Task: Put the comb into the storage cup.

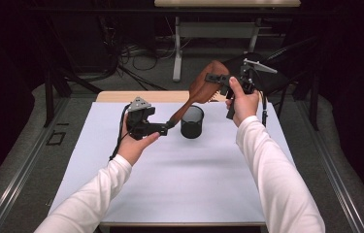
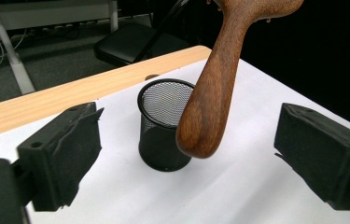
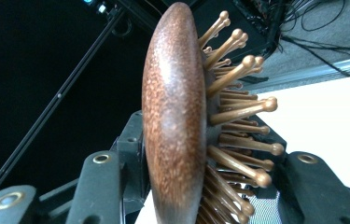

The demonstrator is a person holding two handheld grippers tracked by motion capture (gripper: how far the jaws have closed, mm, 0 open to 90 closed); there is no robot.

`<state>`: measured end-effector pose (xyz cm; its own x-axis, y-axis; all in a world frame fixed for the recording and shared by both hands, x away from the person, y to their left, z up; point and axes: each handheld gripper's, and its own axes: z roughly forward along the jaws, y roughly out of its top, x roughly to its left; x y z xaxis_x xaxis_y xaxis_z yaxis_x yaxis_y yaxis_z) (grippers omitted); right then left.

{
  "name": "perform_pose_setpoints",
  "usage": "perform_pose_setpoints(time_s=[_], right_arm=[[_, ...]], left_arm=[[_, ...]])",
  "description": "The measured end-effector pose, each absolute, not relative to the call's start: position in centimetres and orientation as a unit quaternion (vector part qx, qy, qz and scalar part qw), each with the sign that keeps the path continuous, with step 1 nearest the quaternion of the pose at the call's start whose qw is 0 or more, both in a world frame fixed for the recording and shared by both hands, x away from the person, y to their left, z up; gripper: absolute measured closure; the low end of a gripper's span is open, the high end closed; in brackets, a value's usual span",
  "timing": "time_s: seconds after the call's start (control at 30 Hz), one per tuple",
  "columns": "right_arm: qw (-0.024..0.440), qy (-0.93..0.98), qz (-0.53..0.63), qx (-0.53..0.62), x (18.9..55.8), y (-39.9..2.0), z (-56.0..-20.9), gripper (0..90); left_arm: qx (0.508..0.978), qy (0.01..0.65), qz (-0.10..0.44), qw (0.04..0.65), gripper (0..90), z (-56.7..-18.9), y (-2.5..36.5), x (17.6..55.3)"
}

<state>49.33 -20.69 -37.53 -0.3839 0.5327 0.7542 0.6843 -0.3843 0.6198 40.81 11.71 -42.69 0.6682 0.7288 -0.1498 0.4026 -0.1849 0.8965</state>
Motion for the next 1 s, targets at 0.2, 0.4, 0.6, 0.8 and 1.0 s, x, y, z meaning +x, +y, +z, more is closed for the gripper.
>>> perform_pose_setpoints(time_s=[0.2, 0.4, 0.6, 0.8, 1.0], right_arm=[[0.044, -0.546, -0.623, -0.558, 49.4, -21.0, -37.5, 50.0], [0.027, -0.544, -0.623, -0.562, 49.3, -21.2, -37.3, 49.9], [0.016, -0.541, -0.623, -0.565, 49.2, -21.5, -37.2, 49.9], [0.002, -0.538, -0.623, -0.568, 49.2, -21.7, -37.2, 49.8], [-0.01, -0.536, -0.62, -0.573, 49.2, -21.8, -37.2, 49.8]], left_arm=[[0.753, 0.381, 0.158, 0.513, 1.6, -42.8, 12.0, 41.0], [0.751, 0.387, 0.161, 0.511, 0.3, -42.9, 12.2, 41.1], [0.748, 0.39, 0.16, 0.513, 0.3, -43.0, 12.4, 41.1], [0.747, 0.393, 0.157, 0.512, 0.3, -43.2, 12.7, 41.2], [0.749, 0.396, 0.16, 0.507, 0.3, -43.2, 13.0, 41.2]])
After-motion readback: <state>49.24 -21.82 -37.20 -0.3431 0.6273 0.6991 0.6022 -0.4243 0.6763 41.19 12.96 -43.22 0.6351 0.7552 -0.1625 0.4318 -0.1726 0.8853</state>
